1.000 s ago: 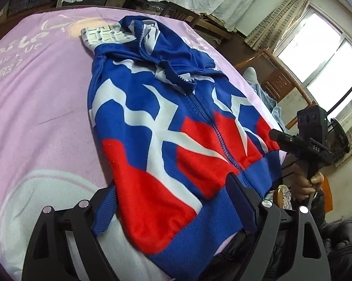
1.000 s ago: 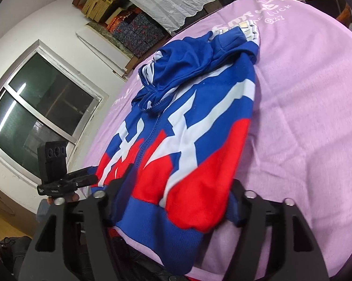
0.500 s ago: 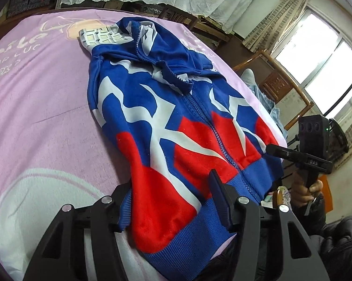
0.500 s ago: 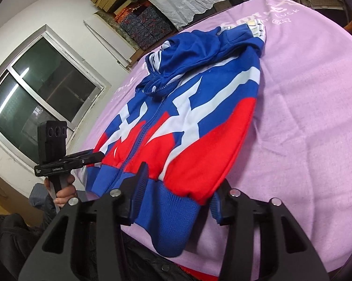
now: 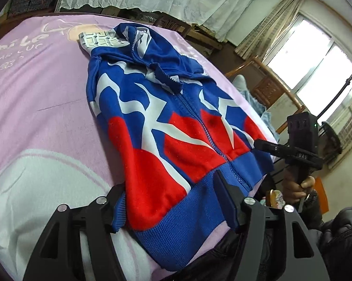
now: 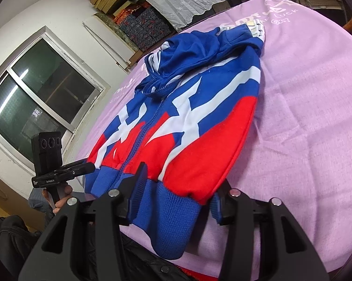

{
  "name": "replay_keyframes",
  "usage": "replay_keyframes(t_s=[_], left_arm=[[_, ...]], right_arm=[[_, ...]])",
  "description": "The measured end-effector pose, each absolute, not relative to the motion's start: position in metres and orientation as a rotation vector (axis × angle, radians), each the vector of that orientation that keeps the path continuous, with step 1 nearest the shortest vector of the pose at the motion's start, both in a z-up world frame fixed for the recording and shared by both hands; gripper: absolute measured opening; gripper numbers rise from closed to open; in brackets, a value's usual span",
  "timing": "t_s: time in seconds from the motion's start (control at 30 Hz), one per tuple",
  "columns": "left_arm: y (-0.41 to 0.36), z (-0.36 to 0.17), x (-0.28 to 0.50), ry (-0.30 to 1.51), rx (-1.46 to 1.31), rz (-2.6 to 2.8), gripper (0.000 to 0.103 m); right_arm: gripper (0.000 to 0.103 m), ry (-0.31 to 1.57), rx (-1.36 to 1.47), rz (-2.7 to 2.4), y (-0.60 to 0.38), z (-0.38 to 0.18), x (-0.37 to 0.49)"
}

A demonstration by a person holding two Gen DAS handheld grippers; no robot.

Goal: Fold large clothes
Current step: 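Grasp the ribbed blue hem with both grippers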

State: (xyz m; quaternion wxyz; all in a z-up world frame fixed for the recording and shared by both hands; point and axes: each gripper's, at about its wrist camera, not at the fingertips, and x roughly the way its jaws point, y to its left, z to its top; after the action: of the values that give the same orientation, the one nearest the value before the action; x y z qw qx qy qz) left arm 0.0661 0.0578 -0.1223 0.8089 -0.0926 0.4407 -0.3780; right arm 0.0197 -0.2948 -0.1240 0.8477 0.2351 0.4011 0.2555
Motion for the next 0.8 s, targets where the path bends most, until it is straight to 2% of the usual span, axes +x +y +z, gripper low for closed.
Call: replay_keyframes(t_s=[0.17,0.27,0.47,0.67,0.8], left_arm=[[0.052,-0.122,0.071,0.955,-0.205,-0.822,0.071],[0.056,-0.12,0.059,0.943,-0.189,-0.841,0.071],[0.063,-0.121,0.069,0.967,-0.348,-0.918,0.072],[0.051,-0.122,0.081,1.009,-0.324,-0.923,0.071],[0.058,-0.121,0.065,1.004,-0.322,-0.932,0.071]], right_arm=[[0.058,0.838,0.455,0.539,-0.287,-0.122,0.018],[0.058,0.838,0.473,0.546,-0.29,-0.122,0.017],[0.058,0.839,0.493,0.557,-0.291,-0.121,0.019],[0.057,0.845,0.507,0.556,-0.292,-0.122,0.02],[0.05,0.845,0.52,0.544,-0.295,-0.124,0.018]])
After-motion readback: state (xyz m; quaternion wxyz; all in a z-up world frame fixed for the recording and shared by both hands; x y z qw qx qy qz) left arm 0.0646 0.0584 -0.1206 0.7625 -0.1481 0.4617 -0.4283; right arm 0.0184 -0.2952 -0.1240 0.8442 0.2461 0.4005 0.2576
